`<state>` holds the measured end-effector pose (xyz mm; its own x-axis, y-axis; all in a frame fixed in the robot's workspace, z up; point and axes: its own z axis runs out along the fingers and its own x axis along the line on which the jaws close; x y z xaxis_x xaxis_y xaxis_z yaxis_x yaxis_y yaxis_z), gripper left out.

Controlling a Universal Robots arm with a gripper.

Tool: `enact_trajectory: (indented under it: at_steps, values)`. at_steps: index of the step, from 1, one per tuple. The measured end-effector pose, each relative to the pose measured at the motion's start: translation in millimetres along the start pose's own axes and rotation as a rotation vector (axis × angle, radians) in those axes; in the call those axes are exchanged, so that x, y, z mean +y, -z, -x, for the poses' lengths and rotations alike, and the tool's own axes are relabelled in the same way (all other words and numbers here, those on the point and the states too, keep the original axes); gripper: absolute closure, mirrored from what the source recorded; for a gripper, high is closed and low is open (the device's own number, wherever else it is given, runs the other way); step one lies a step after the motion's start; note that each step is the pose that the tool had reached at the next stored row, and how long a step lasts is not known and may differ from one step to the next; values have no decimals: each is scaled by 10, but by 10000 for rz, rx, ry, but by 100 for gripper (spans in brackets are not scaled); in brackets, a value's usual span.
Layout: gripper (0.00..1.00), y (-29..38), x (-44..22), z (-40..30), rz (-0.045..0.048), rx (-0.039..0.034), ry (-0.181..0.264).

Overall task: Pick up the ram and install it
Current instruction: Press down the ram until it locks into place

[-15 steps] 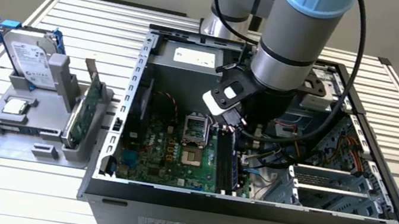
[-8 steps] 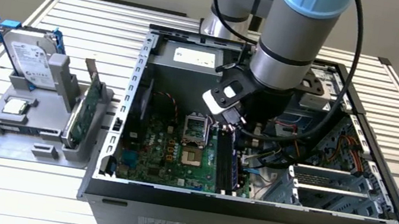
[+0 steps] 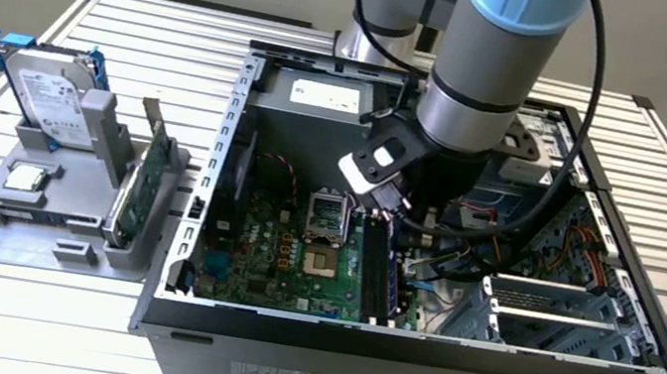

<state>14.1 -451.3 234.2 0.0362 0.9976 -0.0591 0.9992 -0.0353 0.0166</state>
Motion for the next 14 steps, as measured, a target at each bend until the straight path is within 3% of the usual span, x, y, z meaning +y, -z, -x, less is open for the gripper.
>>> enact_trajectory:
  at_steps: [14]
  values:
    - [100,-40,-1,-3,0,1,4]
